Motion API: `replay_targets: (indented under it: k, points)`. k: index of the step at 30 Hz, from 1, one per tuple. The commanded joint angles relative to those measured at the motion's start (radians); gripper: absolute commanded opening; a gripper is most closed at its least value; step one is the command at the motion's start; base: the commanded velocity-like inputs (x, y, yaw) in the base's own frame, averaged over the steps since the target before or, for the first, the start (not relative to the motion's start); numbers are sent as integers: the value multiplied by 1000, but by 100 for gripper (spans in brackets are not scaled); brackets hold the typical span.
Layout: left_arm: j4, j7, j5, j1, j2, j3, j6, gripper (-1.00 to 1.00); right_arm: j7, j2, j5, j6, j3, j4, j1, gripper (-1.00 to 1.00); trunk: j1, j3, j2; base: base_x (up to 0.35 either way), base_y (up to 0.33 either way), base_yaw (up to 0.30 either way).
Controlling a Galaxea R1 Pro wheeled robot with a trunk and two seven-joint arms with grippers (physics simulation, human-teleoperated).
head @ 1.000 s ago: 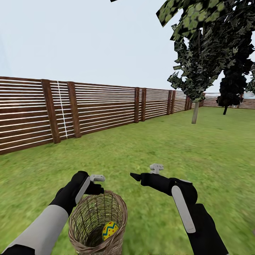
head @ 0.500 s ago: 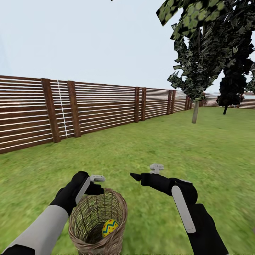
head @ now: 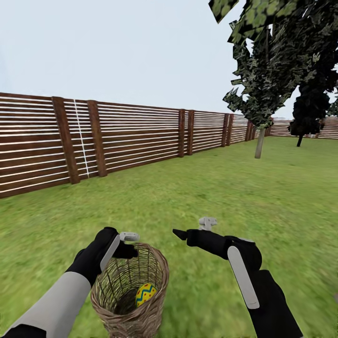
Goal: Take the three Easter eggs out of the wicker basket on the lawn in the garden, then place them on the lawn next to a single tree (choose any tree) so that all three eggs are next to the same tree and none are left in the basket.
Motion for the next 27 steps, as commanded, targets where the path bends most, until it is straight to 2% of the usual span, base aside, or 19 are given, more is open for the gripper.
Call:
replay_targets:
  k: [1,13,15,17,27]
  points:
    - [-1,4,5,-1,1,-3,3,100,8,1,7,4,-2,-1,-1,100,0,-5,-1,0,0,0]
    - [-1,5,8,-1,0,-3,3,100,8,1,8,4,-3,-1,-1,100,6,-52,-4,0,0,0]
    - [5,10,2,-6,-5,-9,-2,100,14,-5,1,10,-8,-6,-1,100,6,-52,-4,0,0,0]
    - [16,21,3,-10,1,-12,-6,100,12,-17,-2,21,-20,-6,-1,100,6,-52,-4,0,0,0]
    - [19,23,3,-10,1,-12,-6,100,12,-17,-2,24,-76,-6,-1,100,6,-52,-4,0,0,0]
